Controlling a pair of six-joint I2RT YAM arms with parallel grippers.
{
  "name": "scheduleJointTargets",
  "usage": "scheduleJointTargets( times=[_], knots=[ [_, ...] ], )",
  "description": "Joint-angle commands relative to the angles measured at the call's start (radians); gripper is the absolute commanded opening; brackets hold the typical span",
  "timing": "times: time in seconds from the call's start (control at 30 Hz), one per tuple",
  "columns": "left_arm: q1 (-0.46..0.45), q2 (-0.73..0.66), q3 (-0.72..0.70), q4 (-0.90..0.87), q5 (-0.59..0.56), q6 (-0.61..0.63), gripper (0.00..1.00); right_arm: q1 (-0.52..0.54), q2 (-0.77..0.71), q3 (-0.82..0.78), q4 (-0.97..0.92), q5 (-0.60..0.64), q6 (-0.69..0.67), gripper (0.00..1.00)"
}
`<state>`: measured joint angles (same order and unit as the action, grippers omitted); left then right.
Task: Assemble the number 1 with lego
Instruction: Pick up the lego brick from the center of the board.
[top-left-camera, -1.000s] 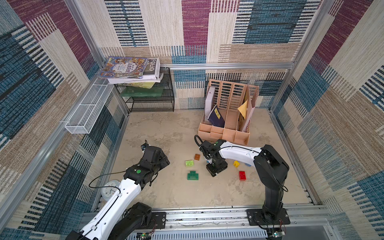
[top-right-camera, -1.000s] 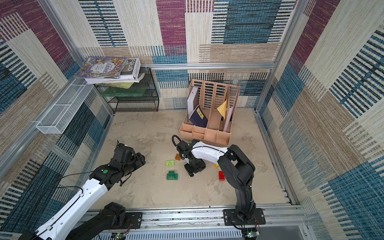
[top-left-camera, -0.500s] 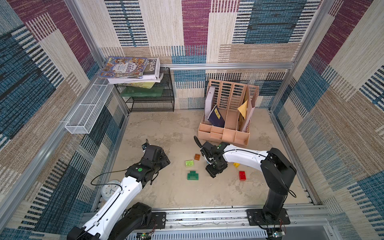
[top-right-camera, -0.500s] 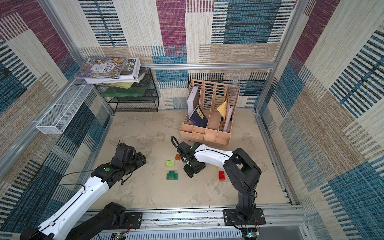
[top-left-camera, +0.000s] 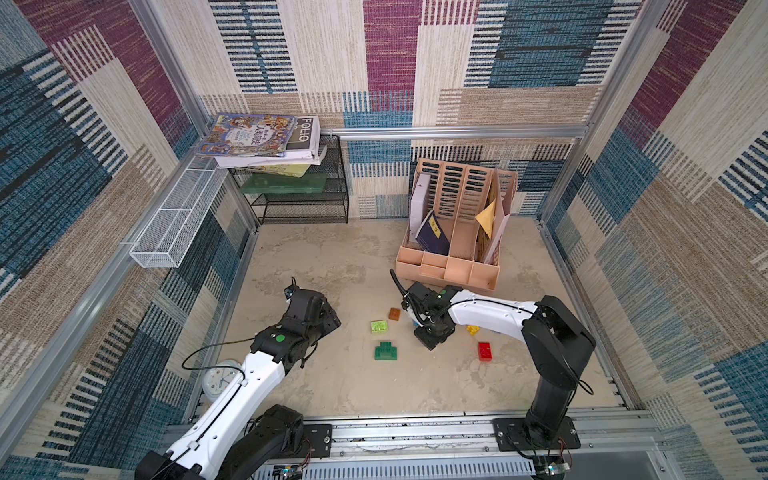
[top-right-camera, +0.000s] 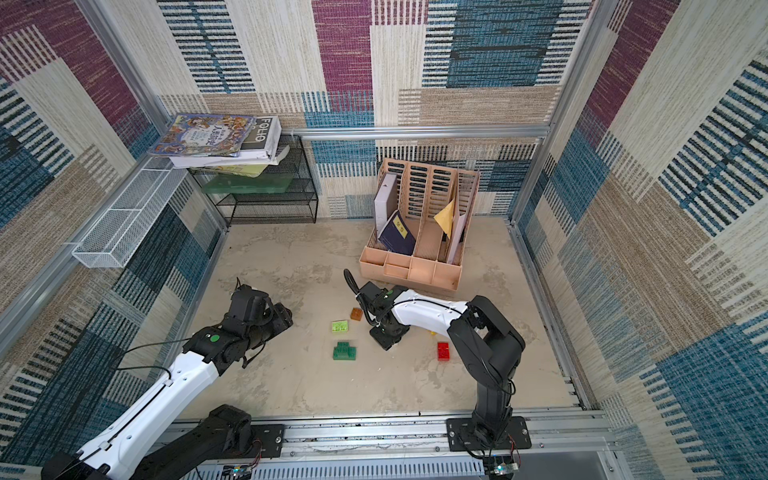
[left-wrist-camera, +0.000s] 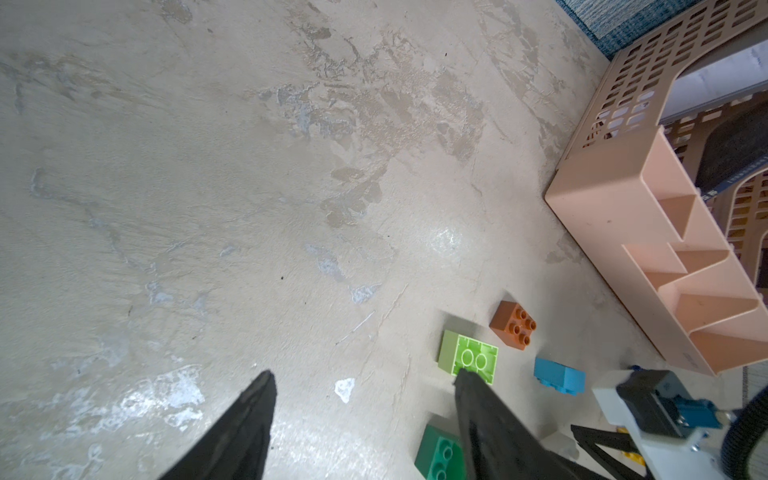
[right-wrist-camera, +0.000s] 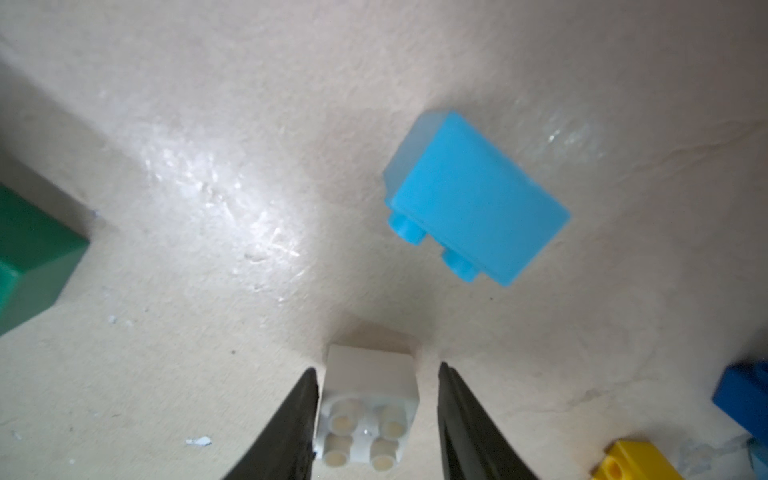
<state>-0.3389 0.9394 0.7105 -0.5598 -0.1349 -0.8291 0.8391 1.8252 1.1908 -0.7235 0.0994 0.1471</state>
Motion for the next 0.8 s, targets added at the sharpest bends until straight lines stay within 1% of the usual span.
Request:
scheduleJointTargets(
  times=[0.0, 0.13, 0.33, 0.63, 0.77],
  knots=[
    [0.002, 0.001, 0.004, 0.008, -0.002, 0.008, 0.71, 0.005, 0.009, 0.003, -0.004, -0.01, -0.004, 0.51],
    [0.003, 0.001, 0.003, 0.011, 0.001, 0.008, 0.71, 0.008, 0.011, -0.004, -0.009, -0.009, 0.014, 0.52],
    [0.006, 0.007, 0.002, 0.017, 0.006, 0.009, 0.71, 0.009, 0.017, -0.006, -0.01, -0.011, 0.023, 0.46],
    [0.013, 0.005, 0.003, 0.015, 0.011, 0.012, 0.71, 0.009, 0.011, 0.0, -0.014, -0.013, 0.016, 0.33],
    [0.016, 0.001, -0.006, 0.017, 0.013, 0.013, 0.71, 0.015, -0.02, 0.047, -0.041, -0.009, -0.031, 0.29]
  ],
)
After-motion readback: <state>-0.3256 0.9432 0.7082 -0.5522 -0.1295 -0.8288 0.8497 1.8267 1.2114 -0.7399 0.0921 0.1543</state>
